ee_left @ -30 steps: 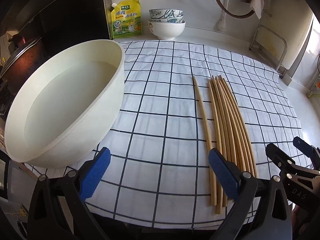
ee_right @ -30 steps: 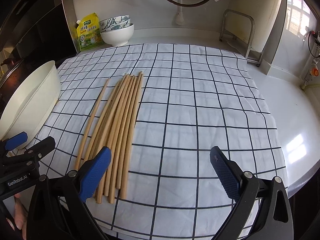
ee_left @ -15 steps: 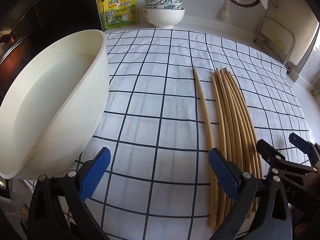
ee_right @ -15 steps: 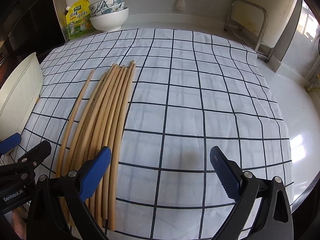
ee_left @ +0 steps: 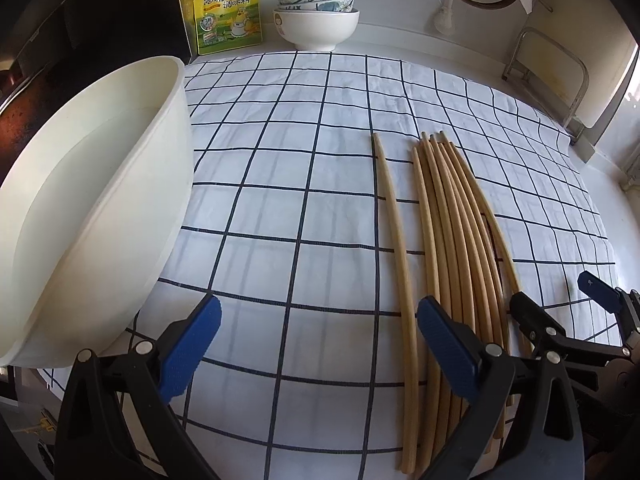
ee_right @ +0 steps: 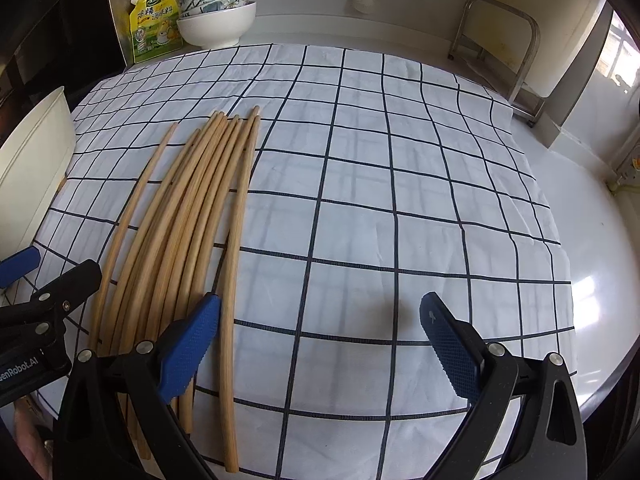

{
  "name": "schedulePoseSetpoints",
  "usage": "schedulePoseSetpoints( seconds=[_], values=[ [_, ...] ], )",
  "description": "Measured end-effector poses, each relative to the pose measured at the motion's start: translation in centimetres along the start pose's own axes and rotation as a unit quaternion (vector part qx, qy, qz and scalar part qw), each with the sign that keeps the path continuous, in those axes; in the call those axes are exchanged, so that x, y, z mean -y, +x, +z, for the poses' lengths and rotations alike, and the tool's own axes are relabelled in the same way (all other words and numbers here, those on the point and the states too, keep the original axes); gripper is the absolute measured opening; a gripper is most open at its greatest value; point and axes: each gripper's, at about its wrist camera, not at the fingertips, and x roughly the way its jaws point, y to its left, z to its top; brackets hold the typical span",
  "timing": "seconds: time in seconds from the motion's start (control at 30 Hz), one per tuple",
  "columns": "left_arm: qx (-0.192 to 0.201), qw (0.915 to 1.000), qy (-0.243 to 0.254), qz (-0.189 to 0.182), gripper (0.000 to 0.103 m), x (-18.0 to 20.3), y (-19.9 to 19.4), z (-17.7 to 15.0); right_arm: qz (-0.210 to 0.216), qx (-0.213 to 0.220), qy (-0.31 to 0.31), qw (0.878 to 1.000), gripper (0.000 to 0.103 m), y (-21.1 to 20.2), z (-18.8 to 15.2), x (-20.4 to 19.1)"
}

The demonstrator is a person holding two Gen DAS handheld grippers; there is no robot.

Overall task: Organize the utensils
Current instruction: 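Lower the left gripper onto one wooden chopstick and close while the right gripper grasps another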

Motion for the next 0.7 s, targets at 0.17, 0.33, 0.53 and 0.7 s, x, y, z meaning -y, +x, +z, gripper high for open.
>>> schedulePoseSetpoints(
  seconds=[0.17,0.33,0.53,0.7],
  values=[
    [-0.003,1.0000,0.003,0.002,0.097,0.5,0.6,0.1,-0.003,0.003,0.014,1.000,0.094,0.1,-0.2,1.3],
    [-0.010,0.9999,0.001,0.005,0.097,0.7,1.3,0.3,-0.003,0.010,0.013,1.000,0.094,0.1,-0.2,1.3],
    [0.000,0.9999,0.004,0.012,0.094,1.1,1.6,0.5,-0.015,0.035,-0.002,0.999,0.094,0.1,0.0,0.5],
    [0.017,0.9996,0.022,0.005,0.065,1.8,1.0,0.4,-0.010,0.048,-0.020,0.999,0.086,0.0,0.0,0.0]
  ],
)
